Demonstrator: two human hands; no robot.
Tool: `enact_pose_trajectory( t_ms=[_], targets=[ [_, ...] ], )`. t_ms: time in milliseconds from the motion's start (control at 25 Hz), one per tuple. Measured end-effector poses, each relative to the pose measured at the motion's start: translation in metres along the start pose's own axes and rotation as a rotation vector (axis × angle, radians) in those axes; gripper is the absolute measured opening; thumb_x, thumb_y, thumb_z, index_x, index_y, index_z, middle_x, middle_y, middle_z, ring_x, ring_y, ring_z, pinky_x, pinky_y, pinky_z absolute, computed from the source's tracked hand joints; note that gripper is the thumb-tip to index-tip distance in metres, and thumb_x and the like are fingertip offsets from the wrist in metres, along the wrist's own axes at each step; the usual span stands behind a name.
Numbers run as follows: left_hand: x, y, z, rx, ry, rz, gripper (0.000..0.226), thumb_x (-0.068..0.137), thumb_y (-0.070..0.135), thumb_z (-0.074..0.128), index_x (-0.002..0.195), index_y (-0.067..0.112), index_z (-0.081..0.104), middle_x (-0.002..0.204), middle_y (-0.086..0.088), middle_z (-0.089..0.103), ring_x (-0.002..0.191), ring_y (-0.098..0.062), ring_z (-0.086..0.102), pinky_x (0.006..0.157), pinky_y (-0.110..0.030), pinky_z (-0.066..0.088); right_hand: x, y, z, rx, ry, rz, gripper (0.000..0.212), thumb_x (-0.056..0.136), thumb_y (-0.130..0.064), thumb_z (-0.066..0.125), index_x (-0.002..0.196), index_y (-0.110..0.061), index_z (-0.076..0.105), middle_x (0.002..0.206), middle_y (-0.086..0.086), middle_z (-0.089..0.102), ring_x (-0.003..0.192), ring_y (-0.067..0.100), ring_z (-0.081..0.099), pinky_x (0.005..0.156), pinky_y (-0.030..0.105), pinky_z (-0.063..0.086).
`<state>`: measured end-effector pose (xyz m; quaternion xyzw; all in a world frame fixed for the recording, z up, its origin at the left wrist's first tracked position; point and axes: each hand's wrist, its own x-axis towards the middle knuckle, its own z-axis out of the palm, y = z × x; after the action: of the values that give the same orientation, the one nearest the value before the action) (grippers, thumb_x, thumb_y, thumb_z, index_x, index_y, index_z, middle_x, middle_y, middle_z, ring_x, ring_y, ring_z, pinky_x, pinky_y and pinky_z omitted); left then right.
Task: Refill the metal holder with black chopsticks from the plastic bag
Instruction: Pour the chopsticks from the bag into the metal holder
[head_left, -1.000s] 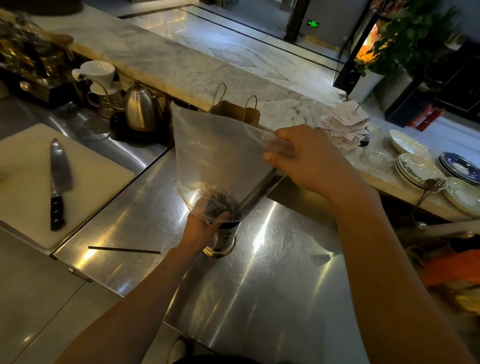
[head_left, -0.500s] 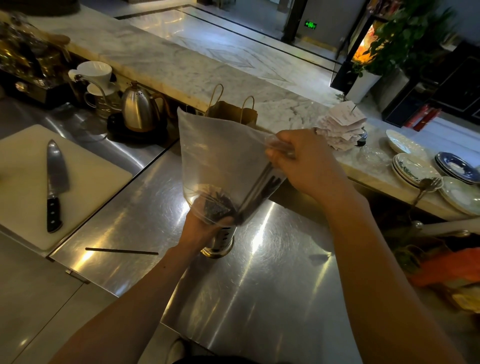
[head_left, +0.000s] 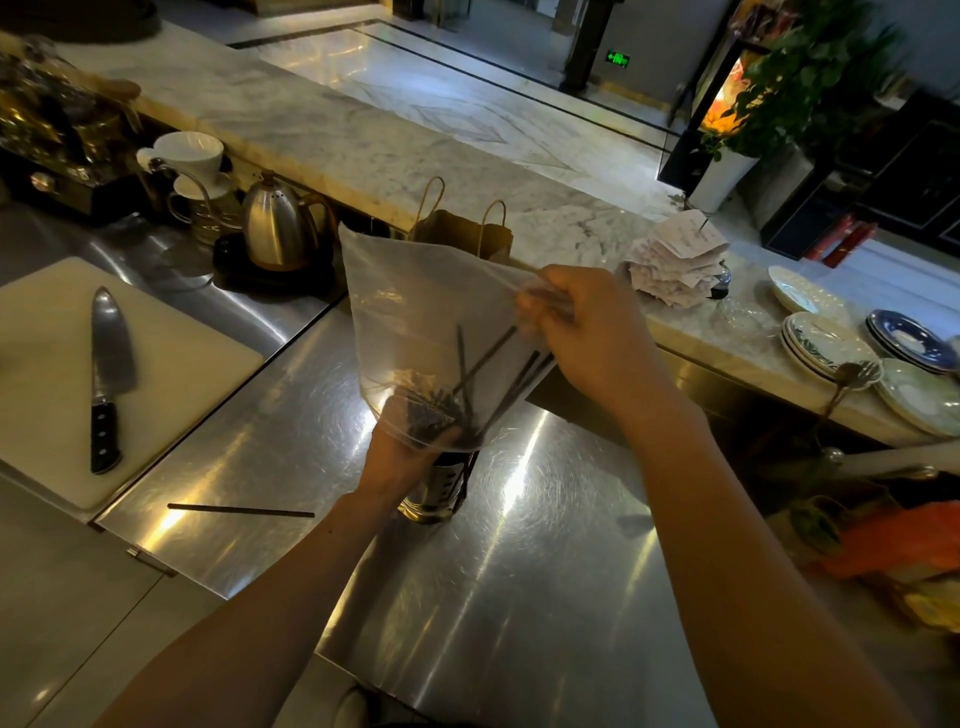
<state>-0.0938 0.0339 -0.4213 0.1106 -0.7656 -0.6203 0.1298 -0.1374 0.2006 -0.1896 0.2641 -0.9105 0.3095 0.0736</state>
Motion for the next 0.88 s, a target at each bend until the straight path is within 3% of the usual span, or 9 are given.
enact_pose_trajectory(
  t_ms=[120, 200, 320, 440, 520, 560, 680, 760, 880],
  targets=[
    [-0.007, 0.008, -0.001, 0.015, -0.017, 0.037, 0.065, 0.065, 0.040, 0.084, 0.120, 0.024, 0.053, 0.109, 0.018, 0.063, 0.099, 0.009, 0.059, 0.083, -0.003, 0.046, 0.001, 0.002, -0.004, 0.032, 0.016, 0.009, 0.020, 0.096, -0.029, 0.055, 0.090, -0.013, 0.066, 0.082, 0.002, 0.067, 0.073, 0.009, 0.063, 0.063, 0.017, 0.046],
    [-0.011, 0.009, 0.000, 0.022, -0.024, 0.053, 0.071, 0.065, 0.048, 0.082, 0.123, 0.020, 0.054, 0.108, 0.021, 0.059, 0.102, 0.001, 0.058, 0.081, 0.001, 0.043, 0.000, 0.001, -0.008, 0.033, 0.011, 0.011, 0.020, 0.097, -0.030, 0.055, 0.088, -0.016, 0.065, 0.080, -0.002, 0.064, 0.074, 0.004, 0.061, 0.064, 0.012, 0.045],
    [-0.015, 0.005, 0.000, 0.013, -0.055, 0.073, 0.079, 0.063, 0.050, 0.079, 0.129, 0.027, 0.043, 0.115, 0.024, 0.053, 0.111, -0.004, 0.053, 0.086, 0.000, 0.041, 0.000, 0.001, -0.009, 0.028, 0.010, 0.003, 0.020, 0.096, -0.031, 0.055, 0.077, -0.026, 0.061, 0.072, -0.007, 0.060, 0.069, -0.003, 0.057, 0.061, 0.006, 0.040],
    [-0.022, 0.000, 0.000, 0.045, -0.079, 0.070, 0.103, 0.059, 0.040, 0.088, 0.137, 0.048, 0.021, 0.135, 0.016, 0.038, 0.124, 0.009, 0.038, 0.097, -0.001, 0.032, 0.001, 0.004, -0.003, 0.003, 0.014, 0.012, 0.021, 0.096, -0.031, 0.056, 0.083, -0.017, 0.064, 0.074, -0.003, 0.061, 0.070, 0.000, 0.057, 0.062, 0.011, 0.038],
    [-0.030, -0.004, 0.002, 0.026, -0.036, 0.030, 0.120, 0.056, 0.037, 0.093, 0.135, 0.062, 0.007, 0.145, 0.016, 0.028, 0.132, 0.006, 0.031, 0.107, -0.013, 0.028, 0.001, 0.005, -0.001, 0.017, 0.020, 0.007, 0.019, 0.096, -0.030, 0.056, 0.081, -0.020, 0.061, 0.073, -0.006, 0.058, 0.071, 0.000, 0.056, 0.066, 0.014, 0.041],
    [-0.034, -0.007, 0.004, -0.010, 0.018, -0.019, 0.124, 0.055, 0.035, 0.093, 0.139, 0.060, 0.005, 0.150, 0.013, 0.026, 0.136, -0.002, 0.029, 0.111, -0.022, 0.028, 0.002, 0.005, -0.001, 0.038, 0.022, 0.004, 0.018, 0.096, -0.030, 0.056, 0.081, -0.021, 0.060, 0.075, -0.006, 0.059, 0.074, 0.003, 0.059, 0.070, 0.019, 0.047],
    [-0.054, -0.013, 0.018, -0.096, 0.205, -0.240, 0.118, 0.058, 0.033, 0.092, 0.147, 0.030, 0.015, 0.153, -0.005, 0.027, 0.136, -0.020, 0.034, 0.112, -0.039, 0.033, 0.005, 0.009, 0.002, 0.068, 0.014, -0.004, 0.017, 0.096, -0.032, 0.056, 0.085, -0.020, 0.062, 0.086, 0.003, 0.067, 0.082, 0.015, 0.066, 0.081, 0.039, 0.057],
    [-0.072, -0.019, 0.033, -0.072, 0.319, -0.373, 0.099, 0.057, 0.035, 0.092, 0.135, 0.018, 0.033, 0.136, -0.008, 0.042, 0.120, -0.024, 0.050, 0.100, -0.037, 0.046, 0.007, 0.015, 0.006, 0.089, -0.008, 0.006, 0.015, 0.095, -0.036, 0.055, 0.087, -0.025, 0.061, 0.094, 0.004, 0.069, 0.087, 0.017, 0.067, 0.083, 0.043, 0.057],
    [-0.084, -0.025, 0.056, -0.104, 0.178, -0.486, 0.086, 0.053, 0.051, 0.089, 0.121, 0.013, 0.053, 0.116, -0.002, 0.064, 0.104, -0.023, 0.065, 0.084, -0.027, 0.053, 0.009, 0.018, 0.009, 0.115, -0.015, 0.024, 0.010, 0.094, -0.035, 0.055, 0.093, -0.027, 0.061, 0.101, 0.006, 0.069, 0.092, 0.019, 0.067, 0.084, 0.044, 0.057]
  ],
)
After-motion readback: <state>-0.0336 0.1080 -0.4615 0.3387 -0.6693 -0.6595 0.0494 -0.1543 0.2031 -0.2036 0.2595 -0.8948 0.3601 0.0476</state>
